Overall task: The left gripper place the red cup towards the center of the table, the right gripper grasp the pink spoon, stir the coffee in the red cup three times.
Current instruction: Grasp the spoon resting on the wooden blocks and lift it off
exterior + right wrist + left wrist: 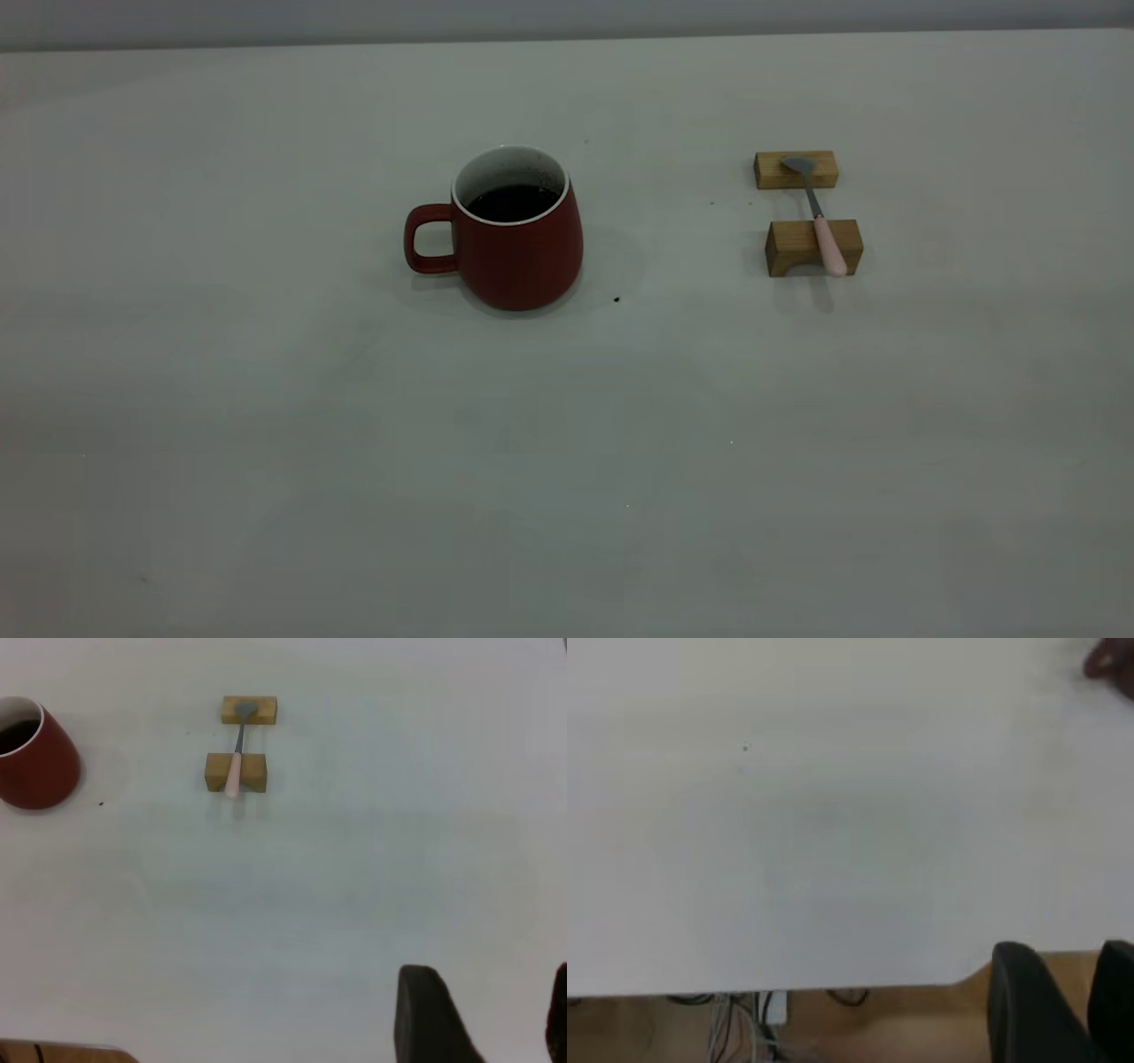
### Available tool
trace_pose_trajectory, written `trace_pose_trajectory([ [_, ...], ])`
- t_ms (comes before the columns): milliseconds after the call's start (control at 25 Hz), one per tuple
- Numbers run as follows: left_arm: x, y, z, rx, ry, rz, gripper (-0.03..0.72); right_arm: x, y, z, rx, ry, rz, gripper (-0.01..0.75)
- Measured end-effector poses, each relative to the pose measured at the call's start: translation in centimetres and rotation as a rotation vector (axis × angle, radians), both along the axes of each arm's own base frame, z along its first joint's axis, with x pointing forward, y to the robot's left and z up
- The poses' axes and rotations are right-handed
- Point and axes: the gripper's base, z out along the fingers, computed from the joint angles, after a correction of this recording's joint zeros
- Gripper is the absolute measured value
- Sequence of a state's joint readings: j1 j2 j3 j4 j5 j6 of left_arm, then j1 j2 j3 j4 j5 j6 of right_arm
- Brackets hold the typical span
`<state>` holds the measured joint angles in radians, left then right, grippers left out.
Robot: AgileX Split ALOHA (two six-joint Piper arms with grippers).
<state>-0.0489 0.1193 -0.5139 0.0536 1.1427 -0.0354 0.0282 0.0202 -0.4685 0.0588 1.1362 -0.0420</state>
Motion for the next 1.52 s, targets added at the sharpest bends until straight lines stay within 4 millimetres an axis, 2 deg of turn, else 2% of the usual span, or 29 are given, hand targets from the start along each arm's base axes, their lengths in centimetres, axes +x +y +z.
trace_pose_trajectory([
  [80,-0.5,-0.1,-0.6,-0.012,-0.031,0.012,0.247,0.0,0.0,0.0,0.000,0.000,0.000,0.365],
  [560,-1.6,-0.3,-0.8,-0.020,-0.114,-0.020,0.247,0.0,0.0,0.0,0.000,0.000,0.000,0.365],
  [1360,-1.7,-0.3,-0.8,-0.016,-0.115,-0.026,0.247,0.0,0.1,0.0,0.015,-0.003,0.000,0.365],
  [1440,-1.7,-0.3,-0.8,-0.016,-0.115,-0.026,0.247,0.0,0.0,0.4,0.029,-0.011,-0.013,0.365],
  [1520,-1.7,-0.3,-0.8,-0.016,-0.115,-0.026,0.247,0.0,0.0,1.8,0.037,-0.025,-0.023,0.365],
])
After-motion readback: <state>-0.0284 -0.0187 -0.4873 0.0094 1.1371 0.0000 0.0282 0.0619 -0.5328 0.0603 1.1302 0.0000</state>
